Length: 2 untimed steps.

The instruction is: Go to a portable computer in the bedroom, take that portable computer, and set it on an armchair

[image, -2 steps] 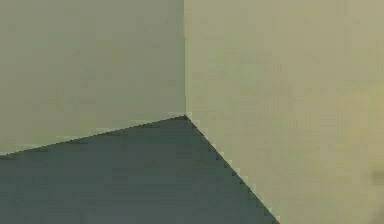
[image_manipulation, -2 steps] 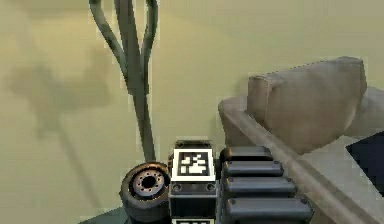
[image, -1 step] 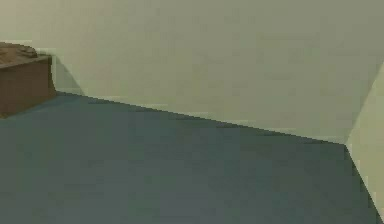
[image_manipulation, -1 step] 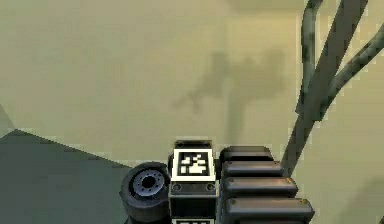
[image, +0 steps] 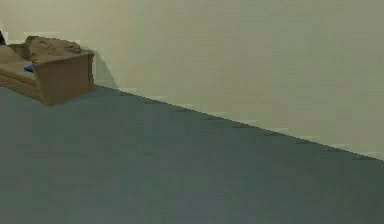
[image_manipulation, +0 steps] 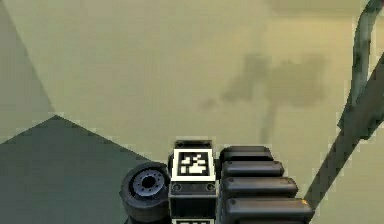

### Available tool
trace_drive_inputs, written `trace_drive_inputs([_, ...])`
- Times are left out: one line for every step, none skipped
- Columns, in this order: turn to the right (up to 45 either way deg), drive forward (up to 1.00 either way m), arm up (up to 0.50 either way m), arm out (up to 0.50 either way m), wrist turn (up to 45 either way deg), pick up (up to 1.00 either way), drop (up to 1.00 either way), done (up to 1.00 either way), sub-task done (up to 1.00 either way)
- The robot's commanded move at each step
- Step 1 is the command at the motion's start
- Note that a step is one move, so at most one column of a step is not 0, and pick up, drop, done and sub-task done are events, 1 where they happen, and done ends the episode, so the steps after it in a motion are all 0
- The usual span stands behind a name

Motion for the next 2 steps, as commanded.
trace_drive_inputs([0.0, 0.40, 0.00, 0.00, 0.0, 0.00, 0.00, 0.00, 0.00])
trace_drive_inputs([-45.0, 0.00, 0.00, 0.00, 0.0, 0.00, 0.00, 0.00, 0.00])
